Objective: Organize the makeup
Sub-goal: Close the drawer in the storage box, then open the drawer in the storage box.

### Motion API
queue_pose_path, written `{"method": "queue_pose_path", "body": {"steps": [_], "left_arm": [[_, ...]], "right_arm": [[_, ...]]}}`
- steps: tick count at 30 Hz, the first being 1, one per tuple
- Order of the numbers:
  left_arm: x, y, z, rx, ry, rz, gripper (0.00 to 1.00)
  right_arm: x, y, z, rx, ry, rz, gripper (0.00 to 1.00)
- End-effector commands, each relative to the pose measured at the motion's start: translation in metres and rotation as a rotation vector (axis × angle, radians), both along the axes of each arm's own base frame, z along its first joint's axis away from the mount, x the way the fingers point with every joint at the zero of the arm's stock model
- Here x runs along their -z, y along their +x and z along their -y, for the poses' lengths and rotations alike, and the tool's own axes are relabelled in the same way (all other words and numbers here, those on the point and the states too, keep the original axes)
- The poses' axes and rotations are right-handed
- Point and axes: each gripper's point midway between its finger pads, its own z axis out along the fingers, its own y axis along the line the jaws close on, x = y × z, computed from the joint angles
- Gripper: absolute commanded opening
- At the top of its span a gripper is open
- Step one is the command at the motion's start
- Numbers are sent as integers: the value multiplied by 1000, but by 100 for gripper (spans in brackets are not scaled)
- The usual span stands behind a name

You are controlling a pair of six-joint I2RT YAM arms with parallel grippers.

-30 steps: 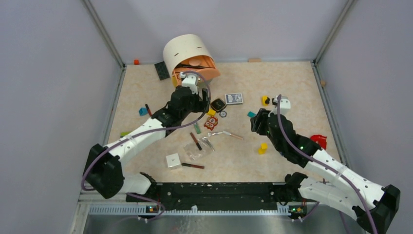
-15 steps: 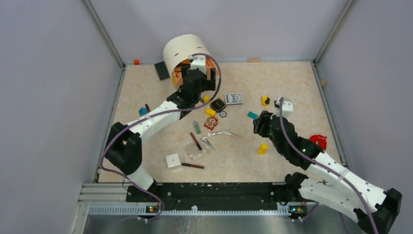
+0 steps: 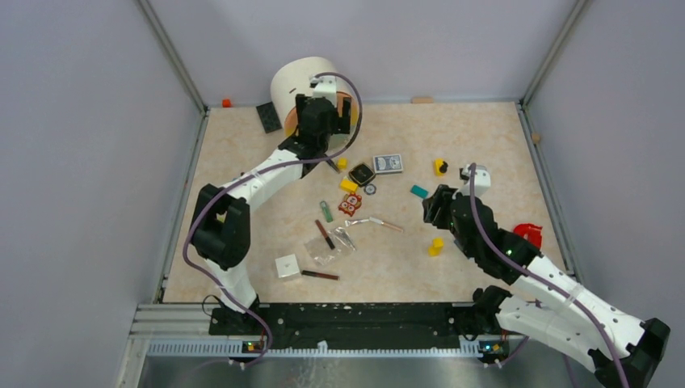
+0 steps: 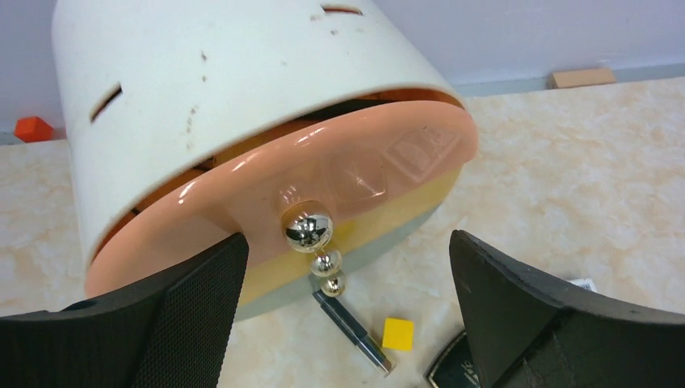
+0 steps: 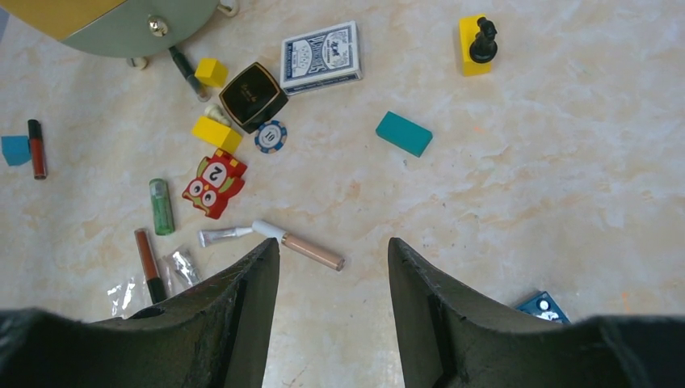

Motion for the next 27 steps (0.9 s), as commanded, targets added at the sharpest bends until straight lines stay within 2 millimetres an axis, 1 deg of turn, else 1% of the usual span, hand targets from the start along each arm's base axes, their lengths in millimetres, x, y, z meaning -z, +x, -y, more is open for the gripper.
{"method": "queue_pose_path", "body": {"steps": [1,8,10,12,15,17,20,21,24,25,26,27], "left_arm": [[-36,21,-1,27,-31,101,99],[-31,36,-10,40,-16,91,99],[-32,36,-8,55,-14,86,99],[-36,30,-4,88,-18,87,99],[-48,12,3,129,-30,102,99],[-55,-3,8,166,-49,96,99],[-70,-31,12,224,-77,99,99],[-77,-41,10,237,-76,105,99],[-95,-69,-11,207,-83,94,99],[-95,-82,-19,189,-82,66,99],[-107,-97,-30,171,-101,73,99],[-111,-111,-38,161,-118,66,99]], "right_arm": [[5,0,4,21,12,-3,52],[8,-1,4,13,10,-11,52],[7,-2,4,12,5,-9,52],[7,-2,5,16,5,-7,52],[7,0,3,13,9,0,52],[7,2,0,5,13,1,52],[8,6,-6,-5,20,4,52],[7,8,-9,-9,22,4,52],[5,12,-17,-36,28,17,52],[5,14,-21,-47,25,22,52],[2,17,-25,-64,30,43,52],[0,20,-31,-82,34,62,52]]}}
